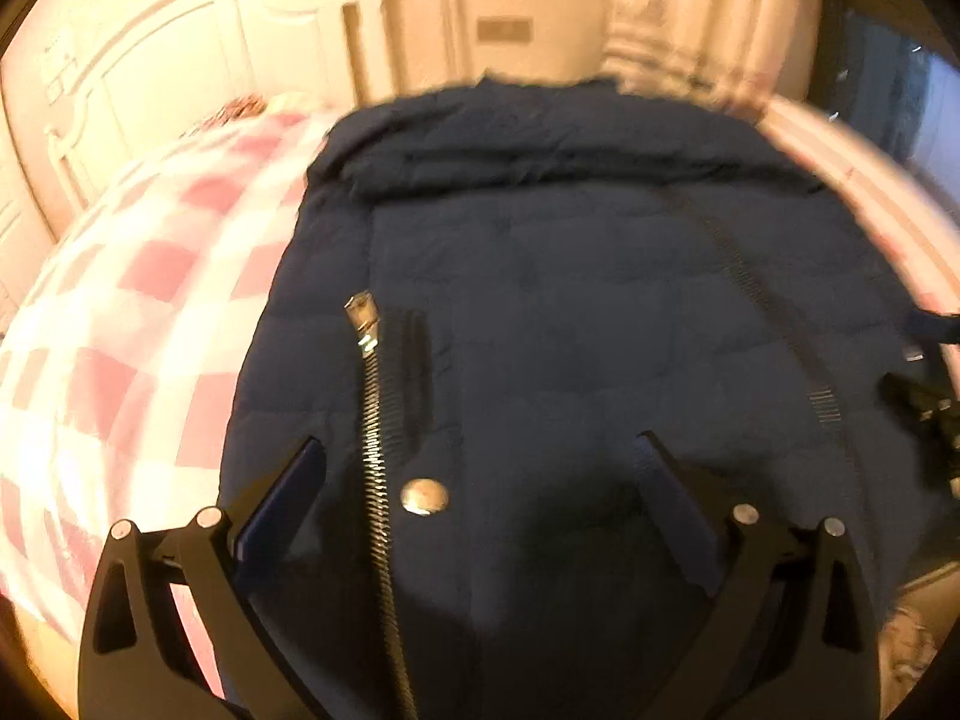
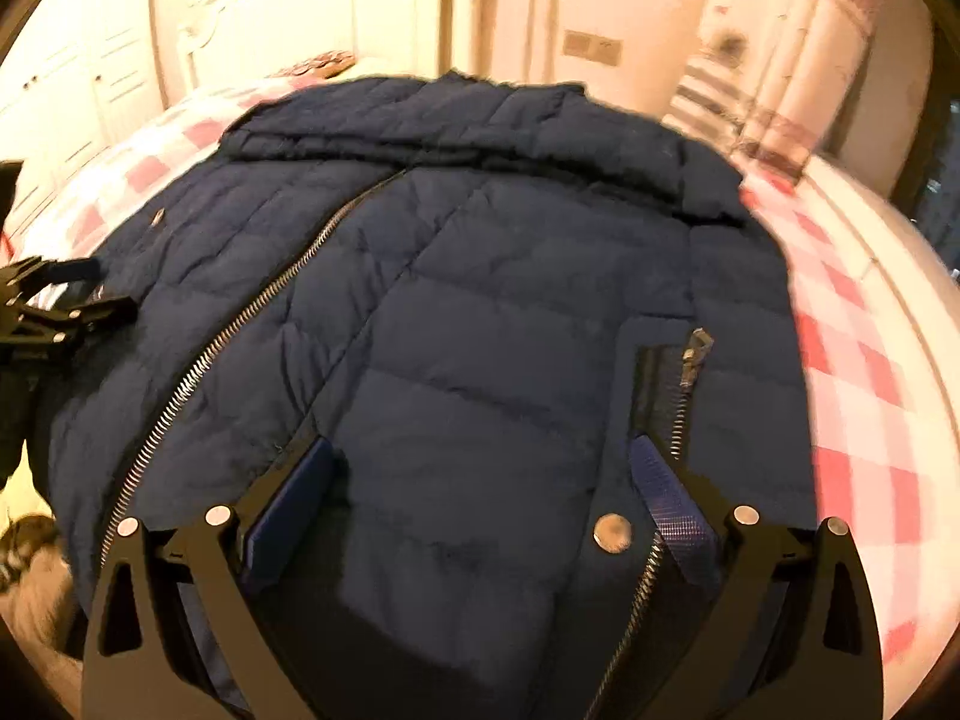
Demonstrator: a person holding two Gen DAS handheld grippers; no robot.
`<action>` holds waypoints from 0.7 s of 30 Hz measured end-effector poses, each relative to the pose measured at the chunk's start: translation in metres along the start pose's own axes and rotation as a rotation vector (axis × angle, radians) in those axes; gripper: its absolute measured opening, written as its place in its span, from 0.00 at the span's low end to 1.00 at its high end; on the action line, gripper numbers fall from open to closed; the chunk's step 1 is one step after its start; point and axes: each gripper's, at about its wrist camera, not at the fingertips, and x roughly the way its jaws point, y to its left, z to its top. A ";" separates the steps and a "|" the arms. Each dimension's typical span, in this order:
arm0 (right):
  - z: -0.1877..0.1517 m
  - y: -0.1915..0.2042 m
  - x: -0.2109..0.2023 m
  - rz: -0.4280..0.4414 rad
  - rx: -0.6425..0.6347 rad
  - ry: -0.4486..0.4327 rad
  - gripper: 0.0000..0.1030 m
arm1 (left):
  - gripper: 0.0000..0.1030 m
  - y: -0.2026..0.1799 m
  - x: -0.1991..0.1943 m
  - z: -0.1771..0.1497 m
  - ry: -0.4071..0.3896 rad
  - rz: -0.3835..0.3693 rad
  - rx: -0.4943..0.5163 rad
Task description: Fold large clothes
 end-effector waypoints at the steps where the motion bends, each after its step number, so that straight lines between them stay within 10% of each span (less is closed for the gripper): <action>1: 0.000 0.004 -0.006 0.015 -0.009 -0.021 0.93 | 0.97 -0.004 -0.011 -0.005 -0.024 -0.018 0.015; 7: -0.029 0.040 -0.003 0.075 -0.132 -0.013 0.94 | 0.98 -0.055 0.001 -0.025 0.009 0.037 0.215; 21: -0.056 0.002 -0.018 0.052 -0.051 -0.063 0.96 | 0.98 -0.001 -0.012 -0.059 -0.025 -0.043 0.085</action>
